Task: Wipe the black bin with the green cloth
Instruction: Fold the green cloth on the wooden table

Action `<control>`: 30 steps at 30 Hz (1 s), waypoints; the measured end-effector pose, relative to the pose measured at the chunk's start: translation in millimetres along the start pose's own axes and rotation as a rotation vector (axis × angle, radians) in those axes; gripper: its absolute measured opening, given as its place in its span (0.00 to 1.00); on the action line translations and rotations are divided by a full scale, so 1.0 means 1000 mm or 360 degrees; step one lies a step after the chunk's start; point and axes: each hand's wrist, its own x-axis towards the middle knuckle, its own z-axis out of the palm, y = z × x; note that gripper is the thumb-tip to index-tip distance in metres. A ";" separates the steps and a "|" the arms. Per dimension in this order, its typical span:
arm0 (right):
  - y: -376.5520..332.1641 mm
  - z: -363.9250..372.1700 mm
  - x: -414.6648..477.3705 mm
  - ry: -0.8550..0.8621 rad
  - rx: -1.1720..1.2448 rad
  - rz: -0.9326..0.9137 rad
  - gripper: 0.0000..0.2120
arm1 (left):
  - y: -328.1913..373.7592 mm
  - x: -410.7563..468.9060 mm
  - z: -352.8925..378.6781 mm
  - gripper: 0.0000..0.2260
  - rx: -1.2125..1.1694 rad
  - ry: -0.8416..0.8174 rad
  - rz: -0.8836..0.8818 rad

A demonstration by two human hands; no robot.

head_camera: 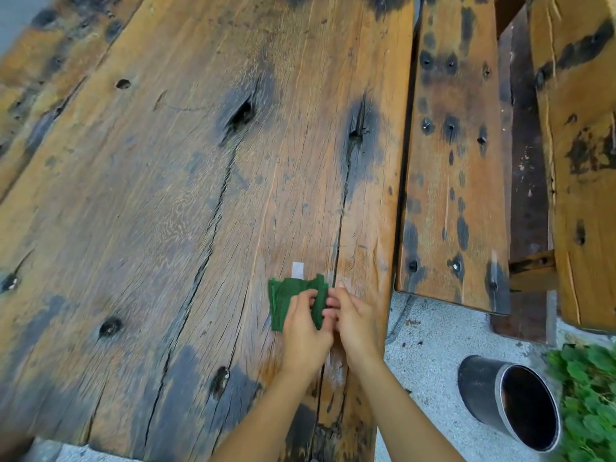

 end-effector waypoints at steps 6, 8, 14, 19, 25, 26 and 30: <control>-0.003 0.042 -0.009 -0.0328 -0.0008 0.0053 0.12 | -0.034 0.009 -0.042 0.15 -0.0245 0.0140 -0.0209; 0.000 0.050 -0.012 -0.0372 -0.0091 -0.0019 0.11 | -0.045 0.011 -0.048 0.16 -0.0291 0.0195 -0.0307; 0.016 0.039 -0.021 0.0131 -0.0367 -0.0562 0.10 | -0.052 0.019 -0.048 0.15 -0.0528 0.0245 -0.0499; 0.026 0.023 -0.012 -0.0054 -0.1162 -0.0907 0.18 | -0.044 0.024 -0.049 0.16 -0.0121 0.0223 -0.0254; 0.045 0.031 -0.010 -0.0442 -0.1784 -0.1262 0.29 | -0.048 0.021 -0.061 0.17 0.0374 0.0218 0.0237; 0.048 0.033 -0.010 -0.0443 -0.1868 -0.1313 0.32 | -0.050 0.020 -0.061 0.18 0.0507 0.0179 0.0377; 0.056 0.031 -0.009 -0.0575 -0.2158 -0.1079 0.36 | -0.066 0.013 -0.062 0.26 0.1120 -0.0361 0.0648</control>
